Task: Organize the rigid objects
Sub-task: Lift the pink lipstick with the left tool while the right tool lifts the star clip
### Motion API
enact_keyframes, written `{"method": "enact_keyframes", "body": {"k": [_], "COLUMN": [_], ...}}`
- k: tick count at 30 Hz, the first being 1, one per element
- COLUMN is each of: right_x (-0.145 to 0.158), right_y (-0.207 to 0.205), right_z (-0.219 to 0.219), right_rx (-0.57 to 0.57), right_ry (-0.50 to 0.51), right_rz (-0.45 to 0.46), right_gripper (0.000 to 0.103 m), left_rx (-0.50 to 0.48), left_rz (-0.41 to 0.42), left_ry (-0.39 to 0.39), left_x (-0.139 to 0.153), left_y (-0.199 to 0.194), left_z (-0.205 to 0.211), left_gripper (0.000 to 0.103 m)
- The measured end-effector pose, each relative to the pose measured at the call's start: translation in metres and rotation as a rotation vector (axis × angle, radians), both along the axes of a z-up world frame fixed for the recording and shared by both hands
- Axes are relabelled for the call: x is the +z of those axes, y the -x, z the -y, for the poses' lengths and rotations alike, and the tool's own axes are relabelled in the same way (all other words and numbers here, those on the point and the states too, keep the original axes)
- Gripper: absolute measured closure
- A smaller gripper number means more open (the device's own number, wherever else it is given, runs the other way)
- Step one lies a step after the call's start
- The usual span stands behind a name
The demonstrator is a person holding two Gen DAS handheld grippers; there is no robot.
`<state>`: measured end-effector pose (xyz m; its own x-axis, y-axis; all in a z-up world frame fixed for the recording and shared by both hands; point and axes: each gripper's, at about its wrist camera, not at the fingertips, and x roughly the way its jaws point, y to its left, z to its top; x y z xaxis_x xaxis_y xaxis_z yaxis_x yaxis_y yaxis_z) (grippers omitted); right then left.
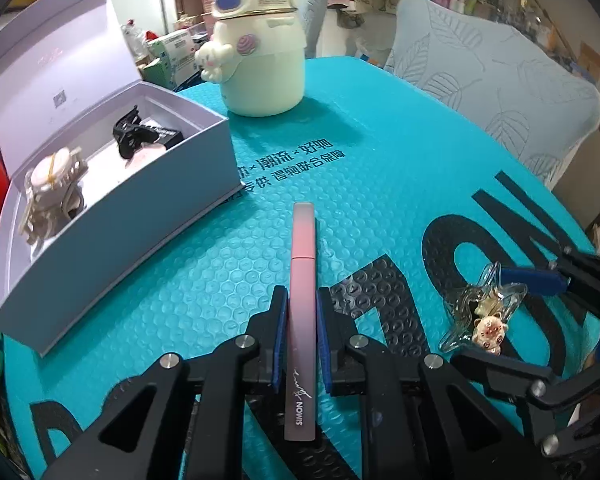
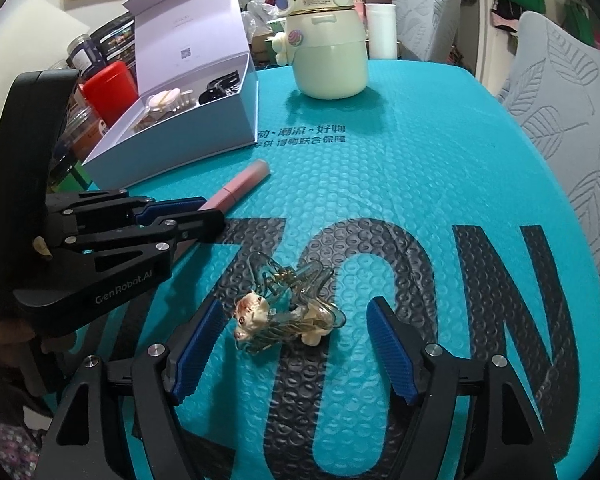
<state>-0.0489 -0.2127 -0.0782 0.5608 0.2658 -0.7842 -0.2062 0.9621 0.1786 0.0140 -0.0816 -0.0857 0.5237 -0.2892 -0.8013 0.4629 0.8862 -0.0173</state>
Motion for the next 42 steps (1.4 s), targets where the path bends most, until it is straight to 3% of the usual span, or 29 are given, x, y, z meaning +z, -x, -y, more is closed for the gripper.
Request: {"method": "enact_keyframes", "body": {"k": [2, 4, 21, 42], "right_x": [0.000, 0.000, 0.009, 0.032], "right_y": [0.000, -0.001, 0.003, 0.002], "right_z": [-0.001, 0.000, 0.001, -0.086], "right_rx": [-0.001, -0.006, -0.010, 0.242], "right_ry": [0.000, 0.003, -0.023, -0.042], "right_rz": [0.006, 0.011, 0.025, 0.077], "right_gripper": [0.049, 0.054, 0.055, 0.055], "left_rx": [0.008, 0.007, 0.020, 0.235], "left_rz": [-0.004, -0.001, -0.006, 0.065], "left_ry": [0.023, 0.039, 0.073, 0.051], "left_x": [0.000, -0.001, 0.018, 0.046], "left_y": [0.000, 0.000, 0.023, 0.062], "left_z": [-0.003, -0.005, -0.025, -0.110], "left_gripper": [0.089, 0.090, 0.090, 0.090]}}
